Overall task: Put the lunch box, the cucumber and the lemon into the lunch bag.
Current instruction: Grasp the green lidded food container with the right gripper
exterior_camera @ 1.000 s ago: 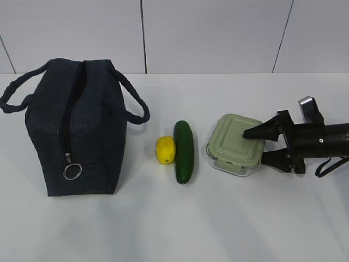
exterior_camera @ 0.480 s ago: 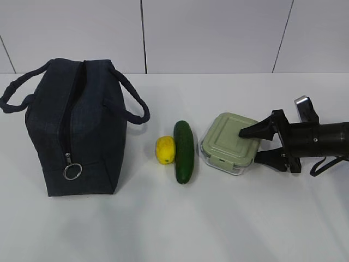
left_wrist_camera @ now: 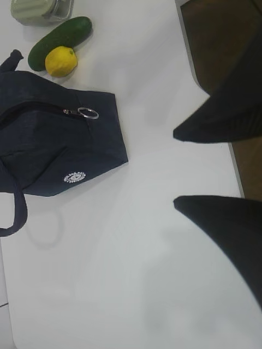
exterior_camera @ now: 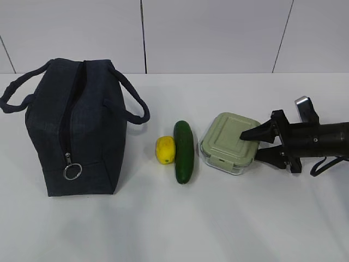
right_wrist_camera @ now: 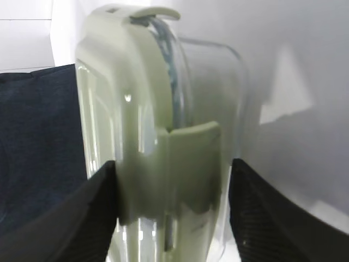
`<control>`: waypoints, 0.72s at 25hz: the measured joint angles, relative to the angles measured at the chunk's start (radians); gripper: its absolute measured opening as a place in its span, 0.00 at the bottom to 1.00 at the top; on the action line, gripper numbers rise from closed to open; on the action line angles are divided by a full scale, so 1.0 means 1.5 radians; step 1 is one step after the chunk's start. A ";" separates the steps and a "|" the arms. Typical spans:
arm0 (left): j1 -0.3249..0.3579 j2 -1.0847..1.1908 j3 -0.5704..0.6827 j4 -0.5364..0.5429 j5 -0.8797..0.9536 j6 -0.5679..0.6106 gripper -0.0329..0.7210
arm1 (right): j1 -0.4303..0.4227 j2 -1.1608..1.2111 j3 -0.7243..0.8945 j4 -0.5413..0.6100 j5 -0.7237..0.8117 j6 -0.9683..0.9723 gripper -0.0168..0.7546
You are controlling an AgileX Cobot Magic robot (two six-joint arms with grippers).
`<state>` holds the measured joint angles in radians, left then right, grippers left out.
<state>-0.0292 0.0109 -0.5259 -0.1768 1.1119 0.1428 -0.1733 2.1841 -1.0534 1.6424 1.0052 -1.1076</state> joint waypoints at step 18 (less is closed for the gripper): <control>0.000 0.000 0.000 0.000 0.000 0.000 0.36 | 0.000 0.001 0.000 0.010 0.019 0.000 0.58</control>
<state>-0.0292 0.0109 -0.5259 -0.1768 1.1119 0.1428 -0.1733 2.1862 -1.0534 1.6569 1.0336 -1.1076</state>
